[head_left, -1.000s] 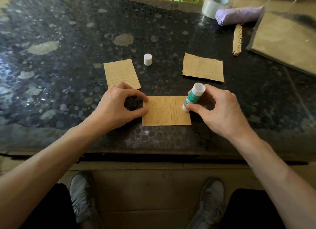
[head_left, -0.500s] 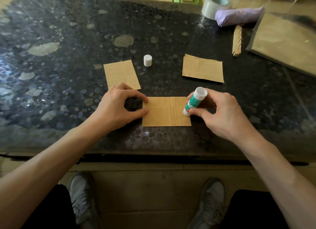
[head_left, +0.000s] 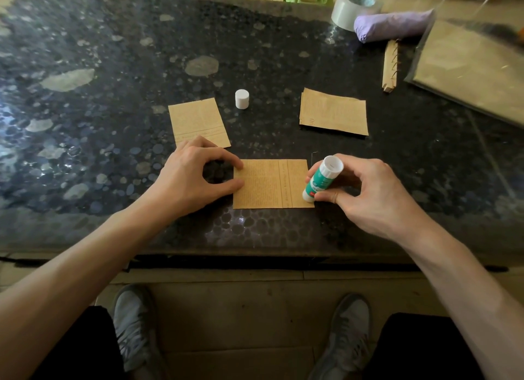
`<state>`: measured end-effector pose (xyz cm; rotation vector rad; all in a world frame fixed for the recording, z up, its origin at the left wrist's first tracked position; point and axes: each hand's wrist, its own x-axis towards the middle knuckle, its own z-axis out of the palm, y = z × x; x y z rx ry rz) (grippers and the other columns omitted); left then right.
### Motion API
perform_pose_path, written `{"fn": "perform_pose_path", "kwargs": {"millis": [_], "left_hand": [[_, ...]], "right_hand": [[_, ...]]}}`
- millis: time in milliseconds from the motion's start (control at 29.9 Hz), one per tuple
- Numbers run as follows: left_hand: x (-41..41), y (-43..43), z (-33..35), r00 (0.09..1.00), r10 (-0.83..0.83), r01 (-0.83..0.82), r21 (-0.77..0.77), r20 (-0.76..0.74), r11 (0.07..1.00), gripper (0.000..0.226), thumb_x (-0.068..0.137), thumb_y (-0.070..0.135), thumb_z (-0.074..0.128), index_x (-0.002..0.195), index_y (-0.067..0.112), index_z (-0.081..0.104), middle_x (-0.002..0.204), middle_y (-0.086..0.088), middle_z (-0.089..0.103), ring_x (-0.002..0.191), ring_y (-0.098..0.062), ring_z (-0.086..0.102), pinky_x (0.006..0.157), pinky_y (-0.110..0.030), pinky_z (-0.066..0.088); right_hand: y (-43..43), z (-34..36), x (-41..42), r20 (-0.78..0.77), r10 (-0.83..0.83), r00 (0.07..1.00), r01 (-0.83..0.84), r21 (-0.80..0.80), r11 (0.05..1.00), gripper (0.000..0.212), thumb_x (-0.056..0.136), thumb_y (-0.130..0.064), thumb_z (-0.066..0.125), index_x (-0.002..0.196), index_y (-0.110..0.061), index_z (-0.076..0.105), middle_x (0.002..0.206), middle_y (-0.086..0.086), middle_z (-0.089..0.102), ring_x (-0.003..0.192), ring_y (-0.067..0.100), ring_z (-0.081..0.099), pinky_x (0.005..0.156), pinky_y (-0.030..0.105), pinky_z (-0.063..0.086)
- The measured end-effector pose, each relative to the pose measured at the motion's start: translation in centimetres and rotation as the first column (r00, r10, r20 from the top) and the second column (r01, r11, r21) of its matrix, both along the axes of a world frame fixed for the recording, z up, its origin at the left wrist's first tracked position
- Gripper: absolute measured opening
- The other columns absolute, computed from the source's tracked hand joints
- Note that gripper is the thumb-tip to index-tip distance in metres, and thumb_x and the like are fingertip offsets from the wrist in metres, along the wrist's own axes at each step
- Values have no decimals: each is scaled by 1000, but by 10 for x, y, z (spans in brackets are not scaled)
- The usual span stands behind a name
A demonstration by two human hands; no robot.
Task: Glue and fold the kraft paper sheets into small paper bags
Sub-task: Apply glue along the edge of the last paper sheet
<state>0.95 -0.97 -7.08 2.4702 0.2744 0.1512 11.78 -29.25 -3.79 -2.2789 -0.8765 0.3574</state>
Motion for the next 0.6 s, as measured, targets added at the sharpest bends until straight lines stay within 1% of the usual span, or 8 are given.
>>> {"fn": "perform_pose_path", "kwargs": {"millis": [167,267,367,434,535,601], "left_hand": [[0,0,1,1000,0,0,-4,1,1000,38,73,60,69,108,43,73,112,7,54,114,-16,48,104,-47,44],[0,-1,1,1000,2,-2,-3,-2,1000,38,74,60,70,108,43,72,112,7,54,115,-16,48,104,-46,44],[0,0,0,1000,0,0,-3,4,1000,37,74,59,71,108,43,72,113,7,54,115,-16,48,103,-47,45],[0,0,0,1000,1,-1,-7,1,1000,39,74,60,70,109,43,73,113,7,54,115,-16,49,103,-49,45],[-1,-1,0,1000,2,-2,-8,9,1000,39,74,60,69,108,42,73,112,7,54,114,-17,50,103,-49,46],[-1,-1,-1,1000,3,-3,-7,14,1000,39,74,60,69,108,42,73,111,7,53,114,-17,50,103,-49,46]], "right_hand": [[-1,3,2,-16,54,998,-55,-22,998,33,87,-21,81,113,-37,70,115,-19,72,114,-1,65,103,33,55],[-5,4,5,-57,71,996,-73,-29,997,32,86,-23,81,114,-36,70,114,-20,72,112,-2,66,103,34,55],[-7,11,9,-66,34,997,-29,78,997,32,87,-23,82,116,-31,72,112,-16,74,111,0,68,103,37,56],[-1,15,11,-40,18,999,-11,154,988,31,87,-21,81,116,-27,72,112,-14,74,111,1,69,101,34,57],[16,10,3,-31,64,997,-58,161,985,31,88,-19,81,117,-25,72,113,-14,73,110,1,68,100,33,57],[24,2,-4,-43,94,995,-88,130,988,33,89,-20,81,120,-24,71,115,-14,74,112,2,68,101,36,57]]}}
